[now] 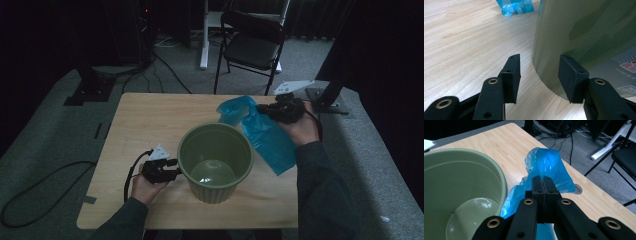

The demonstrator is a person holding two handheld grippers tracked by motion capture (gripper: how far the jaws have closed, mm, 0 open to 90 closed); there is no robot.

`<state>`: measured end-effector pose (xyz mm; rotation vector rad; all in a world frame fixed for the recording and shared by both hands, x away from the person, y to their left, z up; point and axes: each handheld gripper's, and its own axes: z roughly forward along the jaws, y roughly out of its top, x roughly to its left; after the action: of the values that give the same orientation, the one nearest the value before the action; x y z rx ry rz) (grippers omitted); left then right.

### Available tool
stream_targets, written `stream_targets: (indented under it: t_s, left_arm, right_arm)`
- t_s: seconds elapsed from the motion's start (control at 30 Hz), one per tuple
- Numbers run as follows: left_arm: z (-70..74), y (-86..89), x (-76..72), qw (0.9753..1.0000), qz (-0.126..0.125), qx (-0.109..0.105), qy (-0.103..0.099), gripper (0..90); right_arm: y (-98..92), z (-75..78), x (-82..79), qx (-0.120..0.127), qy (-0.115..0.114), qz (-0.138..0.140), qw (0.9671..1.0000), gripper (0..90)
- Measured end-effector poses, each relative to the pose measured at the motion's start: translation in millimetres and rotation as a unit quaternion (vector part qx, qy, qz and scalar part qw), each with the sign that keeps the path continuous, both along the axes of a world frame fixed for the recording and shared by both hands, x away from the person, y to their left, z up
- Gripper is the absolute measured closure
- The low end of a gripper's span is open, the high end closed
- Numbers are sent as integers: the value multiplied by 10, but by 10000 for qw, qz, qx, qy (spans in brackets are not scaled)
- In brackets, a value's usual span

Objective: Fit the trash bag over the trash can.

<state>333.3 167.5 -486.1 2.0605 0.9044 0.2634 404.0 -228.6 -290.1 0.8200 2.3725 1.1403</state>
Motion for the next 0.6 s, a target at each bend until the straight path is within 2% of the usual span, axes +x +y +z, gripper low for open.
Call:
stream_targets:
  t_s: [0.47, 0.53, 0.6]
  left_arm:
    - [3, -32, 21, 10000, -26, 1, -21, 530]
    - [3, -33, 20, 10000, -22, -3, -16, 529]
    - [3, -33, 20, 10000, -23, 3, -20, 530]
  right_arm:
    - [195, 278, -90, 105, -211, 338, 9992, 900]
    - [275, 379, -128, 164, -268, 478, 9984, 900]
    - [342, 417, -151, 206, -272, 601, 9976, 900]
